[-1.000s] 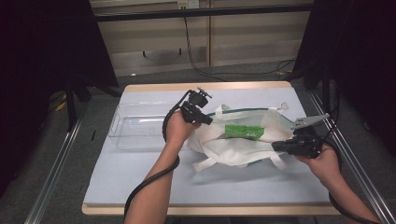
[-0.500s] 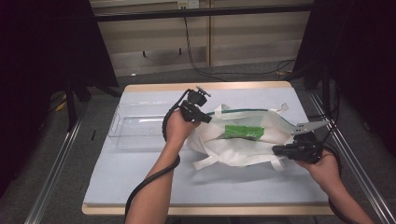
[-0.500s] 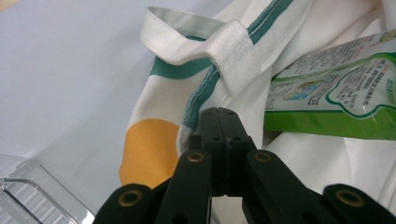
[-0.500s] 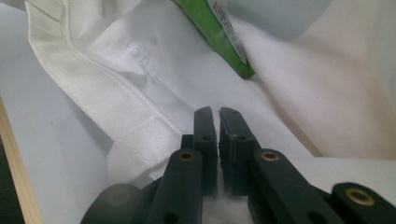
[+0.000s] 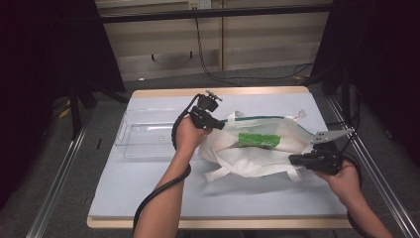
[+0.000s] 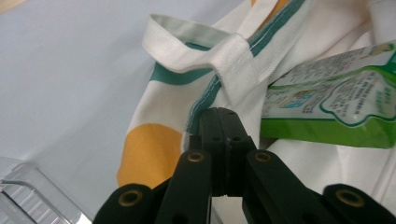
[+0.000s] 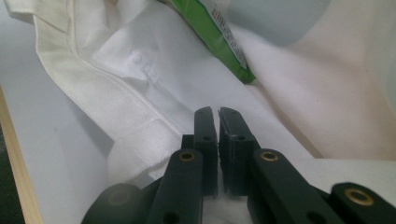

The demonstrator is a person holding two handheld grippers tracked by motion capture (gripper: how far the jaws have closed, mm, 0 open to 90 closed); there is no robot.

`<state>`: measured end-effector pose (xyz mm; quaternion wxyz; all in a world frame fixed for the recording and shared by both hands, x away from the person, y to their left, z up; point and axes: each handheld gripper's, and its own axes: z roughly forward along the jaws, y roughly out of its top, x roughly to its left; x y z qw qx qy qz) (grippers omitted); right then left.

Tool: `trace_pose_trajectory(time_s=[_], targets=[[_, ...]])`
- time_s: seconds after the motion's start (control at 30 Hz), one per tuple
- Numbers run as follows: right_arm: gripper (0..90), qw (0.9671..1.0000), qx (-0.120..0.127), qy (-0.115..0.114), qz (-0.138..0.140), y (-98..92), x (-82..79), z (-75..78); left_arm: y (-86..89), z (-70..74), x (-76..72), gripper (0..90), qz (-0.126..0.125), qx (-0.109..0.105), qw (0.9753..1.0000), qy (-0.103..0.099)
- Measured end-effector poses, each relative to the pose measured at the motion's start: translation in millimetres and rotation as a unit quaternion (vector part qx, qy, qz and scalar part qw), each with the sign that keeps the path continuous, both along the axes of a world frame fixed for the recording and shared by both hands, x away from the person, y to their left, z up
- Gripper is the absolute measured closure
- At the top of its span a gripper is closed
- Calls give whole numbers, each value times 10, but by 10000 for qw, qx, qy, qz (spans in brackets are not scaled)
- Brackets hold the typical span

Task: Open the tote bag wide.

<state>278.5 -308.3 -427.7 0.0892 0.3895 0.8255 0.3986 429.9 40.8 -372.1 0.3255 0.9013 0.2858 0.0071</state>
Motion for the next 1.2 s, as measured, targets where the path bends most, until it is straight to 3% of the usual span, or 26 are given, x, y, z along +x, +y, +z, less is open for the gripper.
trace_pose_trajectory(time_s=[0.13,0.33,0.4,0.47,0.6,1.2], targets=[[855,10000,34,-9,59,27,12,-6,-28,42,-74,900,-120,-17,9999,-30],[855,10000,35,-27,29,19,1,8,-179,61,-161,900,-431,126,9990,-8],[854,10000,47,-42,51,17,0,15,-229,-10,-142,900,-409,233,9989,67],[855,10000,43,-42,49,25,-2,18,-247,-86,-105,900,-354,189,9990,211],[856,10000,49,-21,74,31,-7,13,-281,-170,-90,900,-327,282,9987,275],[861,9997,-93,213,98,66,-59,-180,-271,-303,62,900,58,378,9987,325]])
